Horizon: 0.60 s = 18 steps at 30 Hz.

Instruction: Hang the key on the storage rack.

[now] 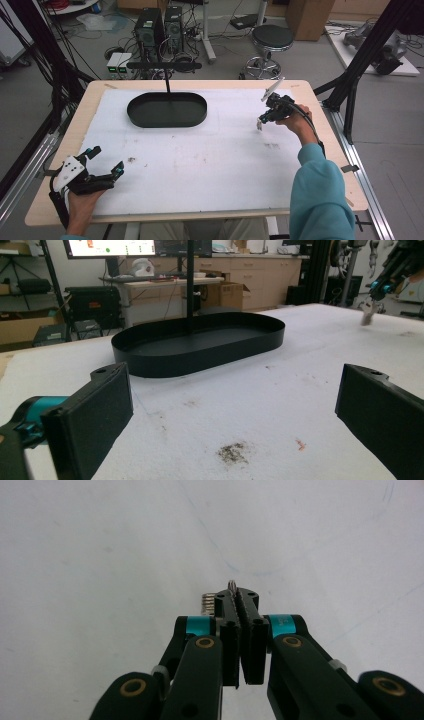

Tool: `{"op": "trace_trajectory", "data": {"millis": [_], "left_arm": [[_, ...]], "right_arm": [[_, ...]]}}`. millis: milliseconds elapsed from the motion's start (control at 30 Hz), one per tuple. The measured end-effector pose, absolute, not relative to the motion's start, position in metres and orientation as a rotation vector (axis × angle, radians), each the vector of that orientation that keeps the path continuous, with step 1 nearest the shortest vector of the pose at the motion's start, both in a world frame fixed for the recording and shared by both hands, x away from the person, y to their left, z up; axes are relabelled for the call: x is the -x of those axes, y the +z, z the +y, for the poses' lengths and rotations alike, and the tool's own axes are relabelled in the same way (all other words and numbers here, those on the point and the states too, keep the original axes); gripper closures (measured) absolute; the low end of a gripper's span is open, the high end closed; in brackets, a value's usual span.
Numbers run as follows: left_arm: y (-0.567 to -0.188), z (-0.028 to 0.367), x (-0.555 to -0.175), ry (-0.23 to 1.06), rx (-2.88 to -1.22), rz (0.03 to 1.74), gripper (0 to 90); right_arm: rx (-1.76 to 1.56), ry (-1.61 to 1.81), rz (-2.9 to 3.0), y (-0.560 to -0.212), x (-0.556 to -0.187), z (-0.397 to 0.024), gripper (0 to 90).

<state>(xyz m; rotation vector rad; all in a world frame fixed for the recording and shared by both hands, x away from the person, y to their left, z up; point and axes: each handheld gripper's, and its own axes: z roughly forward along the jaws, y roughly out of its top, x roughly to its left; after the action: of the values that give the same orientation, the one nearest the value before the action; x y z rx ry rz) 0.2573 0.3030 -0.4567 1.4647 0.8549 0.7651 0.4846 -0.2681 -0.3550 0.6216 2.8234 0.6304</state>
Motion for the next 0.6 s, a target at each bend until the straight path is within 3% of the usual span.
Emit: {"op": "trace_trajectory", "data": {"millis": [200,333,600], "left_arm": [[-0.449,0.308,-0.257,0.754,-1.441,0.858,2.3],[-0.433,0.311,-0.258,0.674,-1.444,0.838,2.3],[-0.387,0.304,-0.268,0.626,-1.560,0.720,2.3]], "right_arm": [[-0.571,0.841,2.755,-0.330,-0.463,-0.265,88.7],[-0.509,1.057,2.682,-0.305,-0.442,-0.263,88.7],[-0.403,1.355,2.573,-0.278,-0.413,-0.250,88.7]]}}
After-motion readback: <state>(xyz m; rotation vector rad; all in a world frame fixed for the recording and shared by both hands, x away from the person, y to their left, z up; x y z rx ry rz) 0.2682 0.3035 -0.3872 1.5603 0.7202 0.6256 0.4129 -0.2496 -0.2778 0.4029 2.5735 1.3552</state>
